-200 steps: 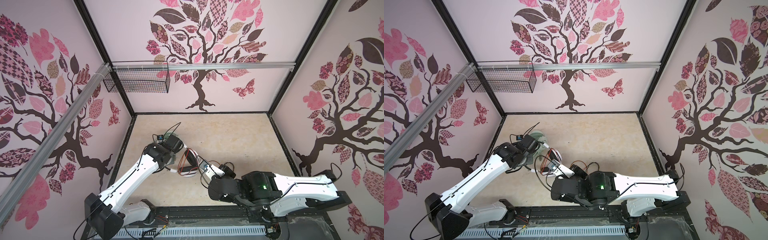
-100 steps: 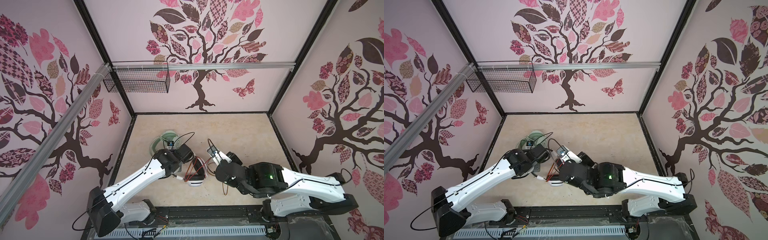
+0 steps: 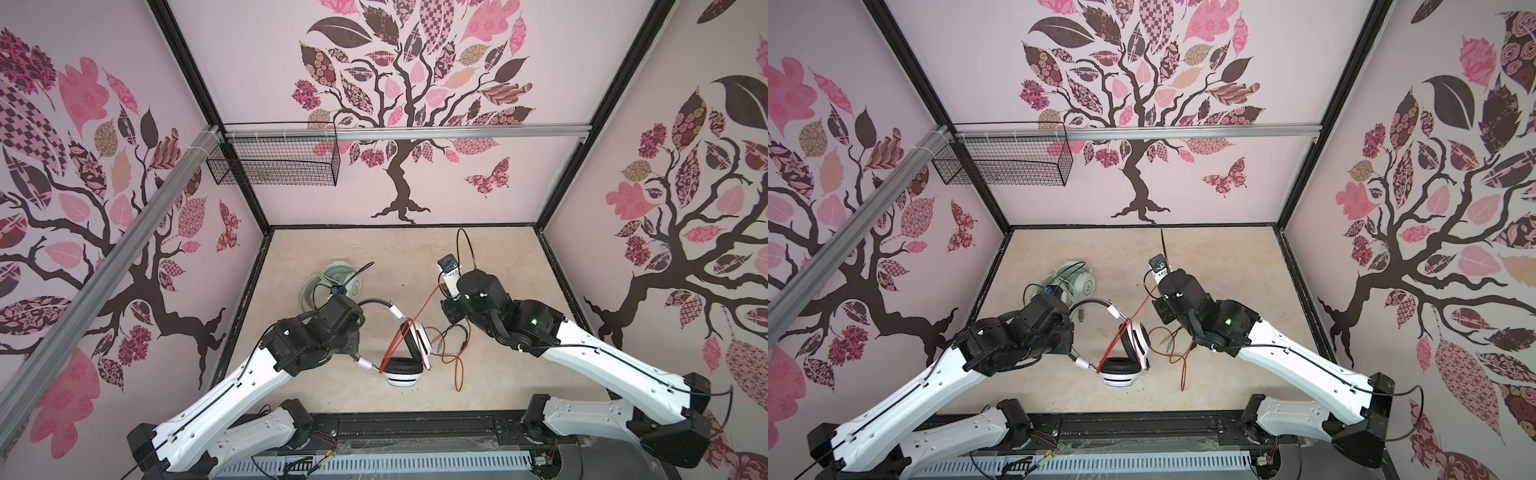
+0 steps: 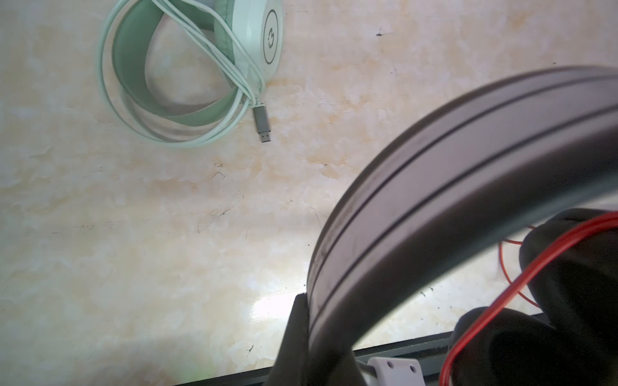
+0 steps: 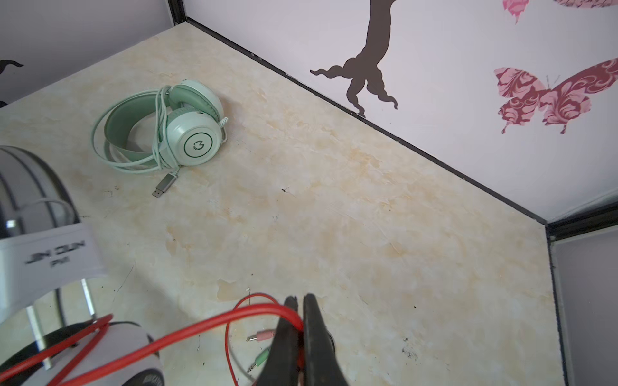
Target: Wrap the headphones
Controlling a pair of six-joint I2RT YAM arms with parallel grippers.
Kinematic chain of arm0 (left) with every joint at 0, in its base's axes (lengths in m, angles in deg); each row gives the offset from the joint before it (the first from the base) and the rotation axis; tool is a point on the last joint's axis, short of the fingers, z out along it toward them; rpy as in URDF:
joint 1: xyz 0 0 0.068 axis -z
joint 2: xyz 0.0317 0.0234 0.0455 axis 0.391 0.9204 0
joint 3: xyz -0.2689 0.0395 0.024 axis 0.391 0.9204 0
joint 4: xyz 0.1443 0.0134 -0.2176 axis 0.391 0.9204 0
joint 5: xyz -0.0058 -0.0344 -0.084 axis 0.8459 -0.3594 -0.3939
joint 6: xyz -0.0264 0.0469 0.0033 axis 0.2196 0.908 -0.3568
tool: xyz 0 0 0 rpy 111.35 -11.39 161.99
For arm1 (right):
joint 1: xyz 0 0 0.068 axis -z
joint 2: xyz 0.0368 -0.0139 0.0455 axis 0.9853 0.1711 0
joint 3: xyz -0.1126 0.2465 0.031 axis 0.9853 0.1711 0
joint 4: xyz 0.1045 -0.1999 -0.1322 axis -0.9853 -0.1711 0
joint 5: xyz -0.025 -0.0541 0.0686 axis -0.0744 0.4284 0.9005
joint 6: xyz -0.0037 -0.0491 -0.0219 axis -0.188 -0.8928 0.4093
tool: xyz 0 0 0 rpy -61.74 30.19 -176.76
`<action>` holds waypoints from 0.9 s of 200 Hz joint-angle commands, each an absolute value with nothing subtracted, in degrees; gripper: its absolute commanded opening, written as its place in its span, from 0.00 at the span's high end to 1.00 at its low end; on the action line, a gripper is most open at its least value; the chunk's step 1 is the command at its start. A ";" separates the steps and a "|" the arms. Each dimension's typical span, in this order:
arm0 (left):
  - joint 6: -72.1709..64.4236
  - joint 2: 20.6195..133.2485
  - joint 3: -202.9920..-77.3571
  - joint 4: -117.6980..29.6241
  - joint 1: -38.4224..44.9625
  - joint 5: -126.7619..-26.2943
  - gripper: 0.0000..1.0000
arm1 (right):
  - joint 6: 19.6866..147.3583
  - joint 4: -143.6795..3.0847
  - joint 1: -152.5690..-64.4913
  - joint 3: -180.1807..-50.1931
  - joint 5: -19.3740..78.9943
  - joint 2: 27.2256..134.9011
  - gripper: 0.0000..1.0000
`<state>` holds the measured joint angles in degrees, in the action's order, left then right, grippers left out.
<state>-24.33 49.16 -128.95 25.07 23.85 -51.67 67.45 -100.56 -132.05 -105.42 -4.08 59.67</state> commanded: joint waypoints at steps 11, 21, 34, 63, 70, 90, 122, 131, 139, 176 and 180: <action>-24.06 46.35 -129.52 23.45 24.04 -55.19 1.00 | 67.51 -93.78 -130.23 -103.21 1.84 62.83 1.00; -24.53 45.97 -129.91 23.39 24.00 -55.29 1.00 | 68.12 -92.60 -130.09 -102.07 2.91 63.29 1.00; -24.49 45.50 -130.34 23.04 24.02 -56.54 1.00 | 68.75 -90.53 -129.91 -100.27 5.27 63.55 1.00; -24.36 45.56 -132.92 22.17 24.00 -59.47 1.00 | 69.06 -84.16 -129.68 -95.43 15.33 63.53 1.00; -24.36 45.72 -134.09 22.17 24.00 -60.10 1.00 | 69.32 -82.78 -129.63 -94.40 17.55 63.59 1.00; -24.44 46.27 -137.39 22.04 23.71 -62.04 1.00 | 70.64 -78.60 -128.89 -91.45 23.01 63.57 1.00; -24.87 47.35 -142.86 22.63 19.66 -67.16 1.00 | 73.83 -71.95 -126.11 -86.96 31.49 63.27 1.00; -24.95 47.65 -144.18 22.74 16.83 -69.73 1.00 | 74.15 -70.97 -125.96 -86.21 32.34 63.44 1.00; -24.90 48.07 -145.20 23.21 14.59 -71.19 1.00 | 74.32 -70.44 -125.88 -85.72 32.76 63.57 1.00; -23.11 51.49 -151.33 26.07 8.35 -73.35 1.00 | 75.38 -67.85 -125.81 -83.41 33.33 63.70 0.98; -22.98 51.65 -151.83 25.84 7.83 -74.10 1.00 | 75.56 -67.39 -125.85 -83.11 33.43 63.75 0.95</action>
